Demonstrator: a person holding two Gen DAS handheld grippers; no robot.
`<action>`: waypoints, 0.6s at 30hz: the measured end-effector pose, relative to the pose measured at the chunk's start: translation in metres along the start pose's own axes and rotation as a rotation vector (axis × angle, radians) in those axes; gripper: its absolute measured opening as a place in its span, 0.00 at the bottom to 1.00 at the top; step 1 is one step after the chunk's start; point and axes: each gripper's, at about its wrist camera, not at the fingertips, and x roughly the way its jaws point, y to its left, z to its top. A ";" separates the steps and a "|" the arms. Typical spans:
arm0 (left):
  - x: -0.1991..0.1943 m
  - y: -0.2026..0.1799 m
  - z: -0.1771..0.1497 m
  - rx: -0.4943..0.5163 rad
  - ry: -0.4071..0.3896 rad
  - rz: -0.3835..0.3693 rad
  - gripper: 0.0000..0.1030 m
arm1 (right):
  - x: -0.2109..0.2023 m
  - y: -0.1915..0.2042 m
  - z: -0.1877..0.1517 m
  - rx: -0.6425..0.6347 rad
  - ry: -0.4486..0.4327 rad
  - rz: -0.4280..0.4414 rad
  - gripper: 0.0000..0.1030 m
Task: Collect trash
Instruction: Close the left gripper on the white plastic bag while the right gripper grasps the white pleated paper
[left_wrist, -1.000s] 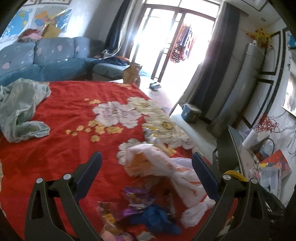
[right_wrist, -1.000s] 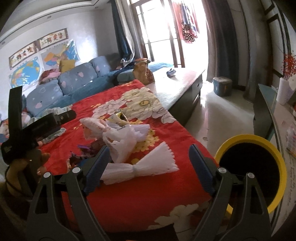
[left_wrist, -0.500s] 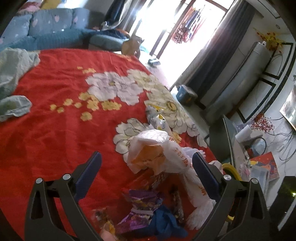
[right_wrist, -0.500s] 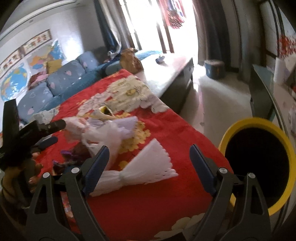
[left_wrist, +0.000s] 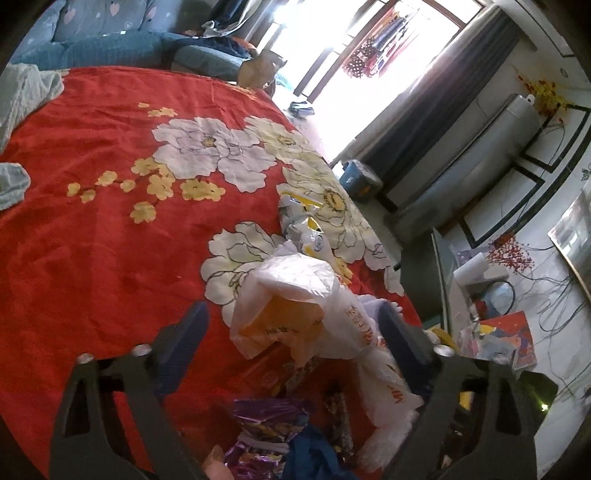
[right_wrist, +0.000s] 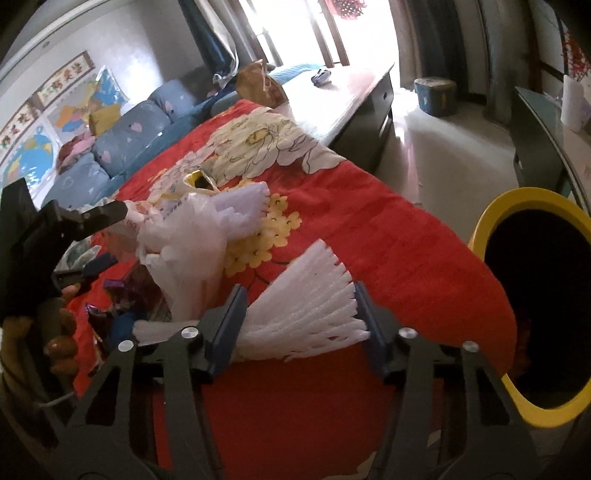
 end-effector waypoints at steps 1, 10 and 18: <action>0.000 0.001 0.000 0.000 -0.001 -0.001 0.74 | -0.001 -0.001 -0.001 -0.002 -0.003 0.002 0.42; -0.006 -0.003 -0.003 0.010 -0.030 -0.019 0.54 | -0.007 -0.001 -0.001 -0.030 -0.019 0.001 0.23; -0.022 -0.011 -0.002 0.034 -0.077 -0.025 0.41 | -0.017 0.006 0.003 -0.074 -0.047 0.015 0.11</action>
